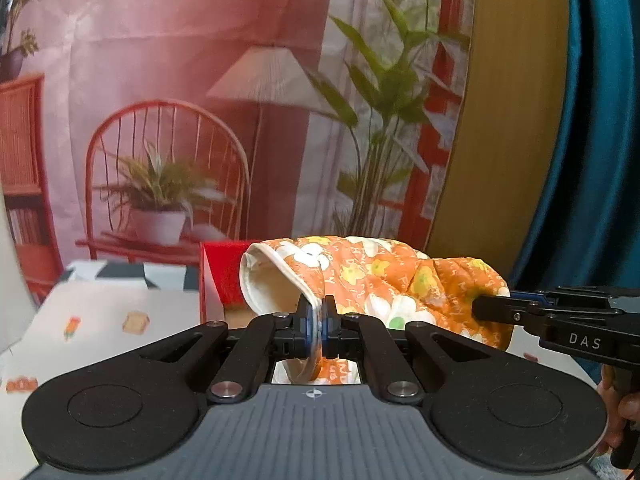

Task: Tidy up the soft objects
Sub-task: 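Lift the oven mitt with the left gripper and release it into the box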

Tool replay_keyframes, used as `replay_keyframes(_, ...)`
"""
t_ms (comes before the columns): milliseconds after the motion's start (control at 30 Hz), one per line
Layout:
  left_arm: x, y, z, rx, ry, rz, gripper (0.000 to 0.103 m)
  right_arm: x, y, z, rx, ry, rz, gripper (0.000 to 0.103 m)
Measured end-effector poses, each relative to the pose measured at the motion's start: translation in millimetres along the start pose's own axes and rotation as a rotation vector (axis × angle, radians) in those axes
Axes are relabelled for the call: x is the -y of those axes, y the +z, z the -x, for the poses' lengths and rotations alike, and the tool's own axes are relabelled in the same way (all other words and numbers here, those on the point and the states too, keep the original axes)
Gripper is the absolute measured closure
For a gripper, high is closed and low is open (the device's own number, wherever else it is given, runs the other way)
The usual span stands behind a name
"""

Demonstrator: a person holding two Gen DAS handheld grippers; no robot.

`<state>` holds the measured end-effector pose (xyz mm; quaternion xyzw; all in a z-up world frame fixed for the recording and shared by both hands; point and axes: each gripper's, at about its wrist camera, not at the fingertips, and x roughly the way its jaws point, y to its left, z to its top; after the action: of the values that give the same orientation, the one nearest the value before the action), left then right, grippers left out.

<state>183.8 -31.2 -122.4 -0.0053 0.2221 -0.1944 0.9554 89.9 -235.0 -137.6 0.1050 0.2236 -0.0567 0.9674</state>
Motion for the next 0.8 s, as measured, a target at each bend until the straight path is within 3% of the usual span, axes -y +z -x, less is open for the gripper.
replay_keyframes(200, -8, 27, -42, -0.012, 0.017, 0.001, 0.098, 4, 31, -38, 0.005, -0.025, 0.076, 0.091)
replay_keyframes(367, -14, 37, -100, -0.107, 0.027, -0.02, 0.098, 13, 43, -93, -0.059, -0.075, 0.124, 0.091)
replay_keyframes(600, -29, 23, -169, -0.343, 0.014, 0.024, 0.098, 30, 31, -167, -0.261, -0.087, 0.066, 0.091)
replay_keyframes(800, -32, 8, -186, -0.443, -0.007, -0.029, 0.097, 44, 10, -199, -0.415, -0.091, -0.058, 0.091)
